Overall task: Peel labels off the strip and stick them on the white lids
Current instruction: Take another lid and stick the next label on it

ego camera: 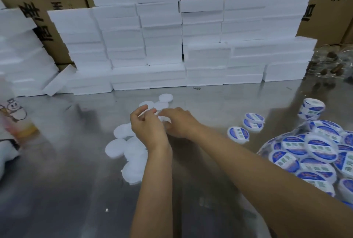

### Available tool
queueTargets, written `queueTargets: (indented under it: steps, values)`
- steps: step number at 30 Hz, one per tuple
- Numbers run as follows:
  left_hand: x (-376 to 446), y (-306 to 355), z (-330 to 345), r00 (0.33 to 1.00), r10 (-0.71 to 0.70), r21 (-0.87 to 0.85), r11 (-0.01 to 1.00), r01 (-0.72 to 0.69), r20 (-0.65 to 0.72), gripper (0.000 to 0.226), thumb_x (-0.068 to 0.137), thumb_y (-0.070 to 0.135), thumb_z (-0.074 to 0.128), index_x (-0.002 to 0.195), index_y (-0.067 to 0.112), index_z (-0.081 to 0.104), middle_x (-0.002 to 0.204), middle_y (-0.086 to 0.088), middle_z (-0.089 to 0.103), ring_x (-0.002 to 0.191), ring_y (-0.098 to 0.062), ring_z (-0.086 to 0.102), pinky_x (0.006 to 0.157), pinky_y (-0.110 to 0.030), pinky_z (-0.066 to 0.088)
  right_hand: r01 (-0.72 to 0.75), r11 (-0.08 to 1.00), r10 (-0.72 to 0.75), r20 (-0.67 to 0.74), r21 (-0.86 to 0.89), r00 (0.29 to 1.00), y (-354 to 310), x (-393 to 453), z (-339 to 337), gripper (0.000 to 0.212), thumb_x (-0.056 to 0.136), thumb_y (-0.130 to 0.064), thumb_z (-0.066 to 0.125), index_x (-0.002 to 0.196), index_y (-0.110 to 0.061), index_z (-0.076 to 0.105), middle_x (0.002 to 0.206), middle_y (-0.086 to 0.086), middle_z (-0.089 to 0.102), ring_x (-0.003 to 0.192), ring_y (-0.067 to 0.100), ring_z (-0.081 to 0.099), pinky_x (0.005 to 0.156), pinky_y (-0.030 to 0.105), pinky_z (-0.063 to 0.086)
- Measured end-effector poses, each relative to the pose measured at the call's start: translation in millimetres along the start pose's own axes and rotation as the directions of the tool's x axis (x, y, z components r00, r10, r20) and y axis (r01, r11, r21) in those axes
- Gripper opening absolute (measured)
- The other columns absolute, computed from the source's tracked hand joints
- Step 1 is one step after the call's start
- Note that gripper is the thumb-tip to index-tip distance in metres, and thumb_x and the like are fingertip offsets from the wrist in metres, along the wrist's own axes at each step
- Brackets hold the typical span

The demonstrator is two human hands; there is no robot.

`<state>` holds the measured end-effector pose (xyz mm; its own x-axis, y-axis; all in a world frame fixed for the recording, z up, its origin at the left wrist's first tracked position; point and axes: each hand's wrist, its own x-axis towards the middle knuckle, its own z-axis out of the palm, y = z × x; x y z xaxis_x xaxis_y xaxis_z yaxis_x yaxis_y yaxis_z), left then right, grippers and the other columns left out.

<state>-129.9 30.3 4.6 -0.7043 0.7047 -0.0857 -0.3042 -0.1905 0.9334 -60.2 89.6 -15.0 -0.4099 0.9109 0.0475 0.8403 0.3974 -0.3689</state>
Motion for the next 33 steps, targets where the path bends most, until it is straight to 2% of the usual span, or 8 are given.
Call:
queueTargets:
  steps: [5, 9, 12, 17, 20, 23, 29, 33]
  values:
    - [8.1, 1.9, -6.6, 0.999, -0.018, -0.017, 1.0, 0.018, -0.037, 0.031, 0.092, 0.0, 0.038, 0.098, 0.021, 0.06, 0.089, 0.002, 0.068, 0.085, -0.014, 0.061, 0.077, -0.03, 0.053, -0.003, 1.0, 0.006, -0.16, 0.019, 0.987, -4.6, 18.2, 15.3, 0.014, 0.09, -0.019, 0.051, 0.094, -0.02, 0.064, 0.1, 0.003, 0.065, 0.097, 0.024, 0.053, 0.077, 0.032, 0.032]
    - [11.7, 2.3, -8.4, 0.999, -0.031, -0.01, 0.999, 0.031, -0.045, 0.032, 0.091, 0.001, 0.038, 0.09, 0.025, 0.059, 0.088, 0.003, 0.067, 0.079, -0.011, 0.059, 0.071, -0.026, 0.051, 0.024, 0.998, -0.037, -0.205, -0.065, 0.978, -3.0, 12.8, 11.8, 0.007, 0.088, -0.014, 0.05, 0.092, -0.016, 0.055, 0.085, 0.005, 0.058, 0.077, 0.026, 0.048, 0.056, 0.031, 0.023]
    - [13.6, 2.5, -8.8, 0.999, -0.031, 0.026, 0.999, 0.032, -0.03, 0.032, 0.092, 0.003, 0.038, 0.098, 0.024, 0.06, 0.09, 0.006, 0.064, 0.074, -0.005, 0.056, 0.064, -0.023, 0.046, -0.033, 0.973, 0.085, -0.224, 0.229, 0.971, -1.6, 6.4, -9.4, 0.009, 0.088, -0.011, 0.047, 0.091, -0.019, 0.05, 0.091, 0.004, 0.063, 0.083, 0.029, 0.054, 0.061, 0.032, 0.038]
    - [3.2, 1.8, 0.4, 0.974, -0.083, 0.067, 0.995, 0.07, 0.212, 0.025, 0.094, 0.018, 0.056, 0.119, 0.022, 0.055, 0.108, 0.002, 0.062, 0.091, -0.01, 0.06, 0.078, -0.027, 0.05, -0.072, 0.718, 0.242, -0.151, 0.693, 0.958, 3.0, -27.7, -51.4, 0.013, 0.1, -0.021, 0.046, 0.094, -0.015, 0.056, 0.098, 0.008, 0.068, 0.08, 0.019, 0.06, 0.066, 0.025, 0.043]
    - [-14.8, 0.4, 9.6, 0.897, -0.1, 0.038, 0.995, 0.092, 0.43, 0.034, 0.095, 0.025, 0.062, 0.128, 0.019, 0.055, 0.118, -0.004, 0.064, 0.106, -0.019, 0.066, 0.083, -0.031, 0.058, -0.067, 0.6, 0.257, -0.113, 0.798, 0.96, 11.5, -58.1, -61.2, 0.017, 0.101, -0.024, 0.047, 0.097, -0.016, 0.062, 0.1, 0.005, 0.072, 0.096, 0.02, 0.069, 0.072, 0.025, 0.05]
    - [-33.8, -5.6, 16.7, 0.829, -0.056, 0.059, 0.998, 0.028, 0.557, 0.03, 0.095, 0.02, 0.064, 0.124, 0.021, 0.06, 0.115, -0.006, 0.068, 0.102, -0.019, 0.071, 0.086, -0.033, 0.061, -0.055, 0.537, 0.304, -0.133, 0.842, 0.943, 24.9, -82.9, -66.7, 0.019, 0.1, -0.023, 0.049, 0.099, -0.015, 0.066, 0.101, 0.005, 0.073, 0.096, 0.019, 0.069, 0.071, 0.025, 0.051]
    - [-67.0, -16.1, 26.6, 0.738, -0.053, 0.074, 0.997, 0.004, 0.673, 0.025, 0.097, 0.006, 0.06, 0.119, 0.016, 0.066, 0.115, -0.011, 0.069, 0.105, -0.025, 0.071, 0.088, -0.039, 0.06, -0.031, 0.697, 0.397, -0.349, 0.717, 0.849, 56.9, -122.7, -69.7, 0.02, 0.095, -0.03, 0.061, 0.087, -0.019, 0.074, 0.082, -0.008, 0.073, 0.076, 0.003, 0.066, 0.066, 0.015, 0.048]
    - [-81.8, -26.9, 29.2, 0.706, -0.07, 0.145, 0.988, -0.047, 0.705, 0.026, 0.101, 0.002, 0.05, 0.117, 0.02, 0.063, 0.103, -0.008, 0.074, 0.085, -0.017, 0.076, 0.076, -0.028, 0.062, -0.087, 0.828, 0.47, -0.599, 0.555, 0.648, 82.1, -153.6, -66.3, 0.009, 0.094, -0.024, 0.059, 0.089, -0.024, 0.066, 0.086, -0.01, 0.067, 0.078, 0.002, 0.06, 0.066, 0.015, 0.043]
